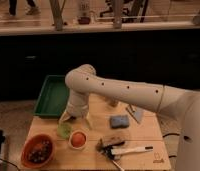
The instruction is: Place apple in paper cup
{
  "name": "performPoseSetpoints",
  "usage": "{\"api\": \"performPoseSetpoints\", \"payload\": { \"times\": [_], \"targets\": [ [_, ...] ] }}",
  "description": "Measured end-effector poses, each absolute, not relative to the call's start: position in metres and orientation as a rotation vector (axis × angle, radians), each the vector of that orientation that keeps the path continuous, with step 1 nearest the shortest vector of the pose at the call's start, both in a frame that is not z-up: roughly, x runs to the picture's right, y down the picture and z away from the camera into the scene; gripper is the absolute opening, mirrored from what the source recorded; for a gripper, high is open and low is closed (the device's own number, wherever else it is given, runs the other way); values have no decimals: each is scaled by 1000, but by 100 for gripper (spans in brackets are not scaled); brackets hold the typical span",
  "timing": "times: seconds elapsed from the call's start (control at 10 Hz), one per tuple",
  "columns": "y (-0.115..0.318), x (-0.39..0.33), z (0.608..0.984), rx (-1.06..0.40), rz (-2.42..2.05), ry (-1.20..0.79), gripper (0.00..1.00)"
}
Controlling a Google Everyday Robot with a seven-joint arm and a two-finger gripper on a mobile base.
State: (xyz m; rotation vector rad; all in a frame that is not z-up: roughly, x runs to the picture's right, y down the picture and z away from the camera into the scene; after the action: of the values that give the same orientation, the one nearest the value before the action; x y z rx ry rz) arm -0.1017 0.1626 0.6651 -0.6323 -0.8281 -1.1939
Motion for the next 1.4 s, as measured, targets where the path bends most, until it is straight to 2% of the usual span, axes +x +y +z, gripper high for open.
{"api": "performPoseSetpoints", "payload": {
  "times": [0.6,1.4],
  "targets": [
    [133,-72,681,-586,-1153,-807,80],
    [131,-68,682,-582,-1156,-807,80]
  ]
}}
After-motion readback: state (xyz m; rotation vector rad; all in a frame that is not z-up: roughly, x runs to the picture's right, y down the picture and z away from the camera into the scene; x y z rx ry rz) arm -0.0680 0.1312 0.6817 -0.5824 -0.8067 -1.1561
